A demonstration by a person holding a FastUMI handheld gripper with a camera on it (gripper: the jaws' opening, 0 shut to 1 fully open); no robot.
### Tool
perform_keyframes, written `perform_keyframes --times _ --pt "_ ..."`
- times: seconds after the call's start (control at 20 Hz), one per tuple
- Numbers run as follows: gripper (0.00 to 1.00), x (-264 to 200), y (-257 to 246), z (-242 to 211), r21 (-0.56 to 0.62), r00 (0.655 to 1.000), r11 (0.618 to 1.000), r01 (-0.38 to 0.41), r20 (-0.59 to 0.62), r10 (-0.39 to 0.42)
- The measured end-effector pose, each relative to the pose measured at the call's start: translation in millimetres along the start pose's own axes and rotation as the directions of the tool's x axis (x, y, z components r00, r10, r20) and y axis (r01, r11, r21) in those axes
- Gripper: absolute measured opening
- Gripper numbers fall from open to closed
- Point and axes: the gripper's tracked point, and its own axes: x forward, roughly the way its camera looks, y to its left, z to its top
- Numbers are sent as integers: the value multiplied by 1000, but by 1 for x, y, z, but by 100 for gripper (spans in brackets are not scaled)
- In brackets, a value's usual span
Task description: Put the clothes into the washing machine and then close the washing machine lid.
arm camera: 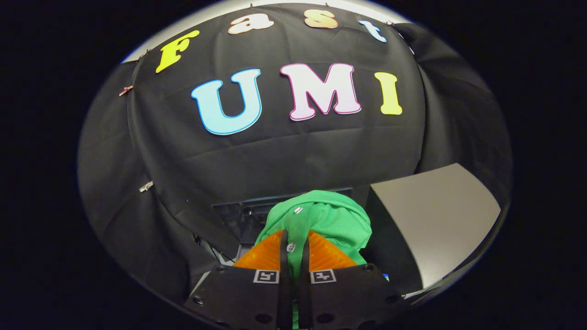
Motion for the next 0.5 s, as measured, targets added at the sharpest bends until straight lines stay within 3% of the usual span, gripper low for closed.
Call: perform_keyframes --times 0.5 --pt "10 86 -9 -128 -39 993 999 21 -116 -25"
